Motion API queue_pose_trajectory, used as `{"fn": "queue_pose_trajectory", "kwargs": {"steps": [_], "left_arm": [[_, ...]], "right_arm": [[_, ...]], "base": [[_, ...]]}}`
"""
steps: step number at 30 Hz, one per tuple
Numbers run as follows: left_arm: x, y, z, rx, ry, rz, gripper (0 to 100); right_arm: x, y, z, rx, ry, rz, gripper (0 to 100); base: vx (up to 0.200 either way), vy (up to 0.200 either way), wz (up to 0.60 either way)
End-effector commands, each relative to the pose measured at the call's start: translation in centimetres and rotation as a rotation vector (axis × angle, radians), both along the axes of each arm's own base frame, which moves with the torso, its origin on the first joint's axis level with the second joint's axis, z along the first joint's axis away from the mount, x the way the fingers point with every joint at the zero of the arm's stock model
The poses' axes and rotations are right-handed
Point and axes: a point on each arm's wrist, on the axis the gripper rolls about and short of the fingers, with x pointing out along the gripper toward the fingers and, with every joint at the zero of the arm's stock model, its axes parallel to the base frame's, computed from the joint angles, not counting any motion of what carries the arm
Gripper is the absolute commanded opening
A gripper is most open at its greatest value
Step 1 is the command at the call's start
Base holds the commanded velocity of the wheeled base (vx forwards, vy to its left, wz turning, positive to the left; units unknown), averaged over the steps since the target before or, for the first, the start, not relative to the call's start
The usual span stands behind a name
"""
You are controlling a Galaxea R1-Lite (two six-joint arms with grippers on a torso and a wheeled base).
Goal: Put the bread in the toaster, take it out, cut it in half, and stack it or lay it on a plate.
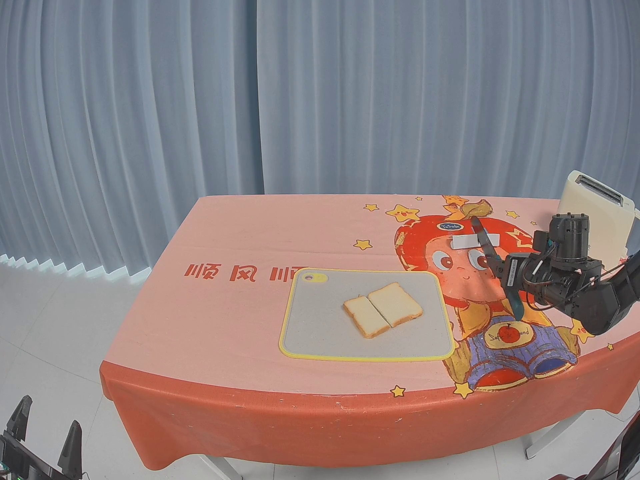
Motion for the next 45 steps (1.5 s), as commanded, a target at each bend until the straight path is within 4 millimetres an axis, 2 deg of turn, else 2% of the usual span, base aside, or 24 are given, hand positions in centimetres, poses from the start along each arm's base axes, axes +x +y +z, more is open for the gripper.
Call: {"fn": "queue_pose_trajectory", "kwargs": {"steps": [1,31,39,45], "left_arm": [[0.1,0.0,-0.5,0.0,0.007,0.001,100],[0.1,0.0,-0.5,0.0,0.007,0.001,100],[0.1,0.0,-0.5,0.0,0.007,0.0,100],[0.1,0.0,-0.5,0.0,0.007,0.0,100]], "right_arm": [[0.0,0.0,0.1,0.001,-0.004,-0.001,100],[-0.5,0.5,0.8,0.001,-0.025,0.021,100],[-1.5,1.0,2.3,0.011,-0.065,0.042,100],[-3.3,2.7,3.5,0.027,-0.102,0.107,100]], "base": [[0.0,0.0,0.0],[0.0,0.0,0.0],[0.0,0.0,0.0],[0.0,0.0,0.0]]}}
